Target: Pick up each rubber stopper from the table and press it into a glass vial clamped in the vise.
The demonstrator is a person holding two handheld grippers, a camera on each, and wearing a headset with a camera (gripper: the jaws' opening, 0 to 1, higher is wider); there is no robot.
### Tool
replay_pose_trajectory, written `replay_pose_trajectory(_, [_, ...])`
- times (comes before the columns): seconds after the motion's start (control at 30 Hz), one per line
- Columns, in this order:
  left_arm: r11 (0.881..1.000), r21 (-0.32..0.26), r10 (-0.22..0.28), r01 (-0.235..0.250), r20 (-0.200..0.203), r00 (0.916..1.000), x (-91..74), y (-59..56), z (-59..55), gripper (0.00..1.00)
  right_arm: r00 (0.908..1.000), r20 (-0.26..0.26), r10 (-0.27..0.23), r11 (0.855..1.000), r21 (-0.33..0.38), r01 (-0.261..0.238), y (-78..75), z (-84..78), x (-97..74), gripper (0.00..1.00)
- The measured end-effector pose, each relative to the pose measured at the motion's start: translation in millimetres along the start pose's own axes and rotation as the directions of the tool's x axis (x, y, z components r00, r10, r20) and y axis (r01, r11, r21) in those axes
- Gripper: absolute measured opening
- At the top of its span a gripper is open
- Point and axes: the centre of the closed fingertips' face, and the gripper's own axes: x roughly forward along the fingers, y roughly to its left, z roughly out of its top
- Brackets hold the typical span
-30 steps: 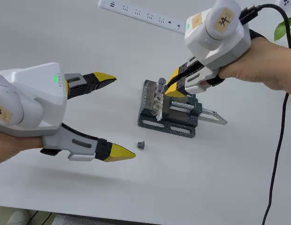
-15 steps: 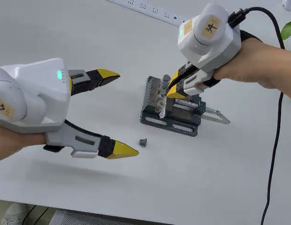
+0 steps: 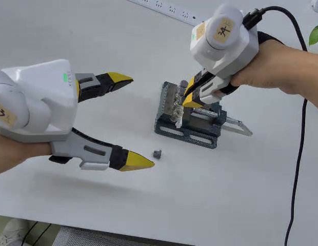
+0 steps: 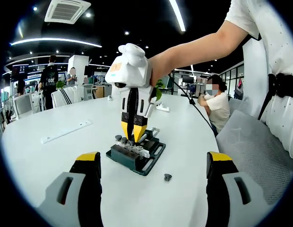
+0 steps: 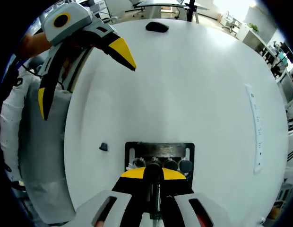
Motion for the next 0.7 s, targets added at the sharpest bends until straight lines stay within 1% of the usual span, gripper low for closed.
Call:
replay_pose_trajectory(0.17, [1.0, -0.002, -0.002, 0.002, -0.004, 1.0, 0.4, -1.0, -2.6, 0.93, 0.9995, -0.03, 0.005, 1.0, -0.017, -0.005, 0.4, 1.2, 1.5, 0.06])
replay_pose_trajectory(0.27, [1.0, -0.005, -0.003, 0.003, -0.002, 1.0, 0.6, -1.6, -3.1, 0.92, 0.9987, -0.049, 0.013, 1.0, -0.014, -0.013, 2.3, 1.6, 0.8, 0.05])
replay_pose_trajectory(0.47, [1.0, -0.01, 0.002, -0.002, 0.002, 1.0, 0.1, 0.0, -2.6, 0.92, 0.9952, -0.093, 0.03, 1.0, 0.007, -0.03, -2.0, 4.1, 3.6, 0.05])
replay_pose_trajectory(0.53, [1.0, -0.012, 0.003, -0.003, 0.003, 1.0, 0.4, 0.4, -2.6, 0.92, 0.9937, -0.108, 0.032, 0.999, 0.014, -0.03, -0.1, 2.3, 3.3, 0.06])
replay_pose_trajectory(0.6, [1.0, -0.014, 0.003, -0.003, 0.002, 1.0, 1.3, 0.3, -3.1, 0.92, 0.9928, -0.115, 0.032, 0.999, 0.011, -0.031, 2.0, 1.7, 2.1, 0.06])
replay_pose_trajectory(0.7, [1.0, -0.015, 0.001, -0.001, 0.007, 1.0, 3.2, -0.3, -1.9, 0.92, 0.9926, -0.119, 0.028, 0.999, 0.02, -0.026, 0.9, 1.5, 2.3, 0.06])
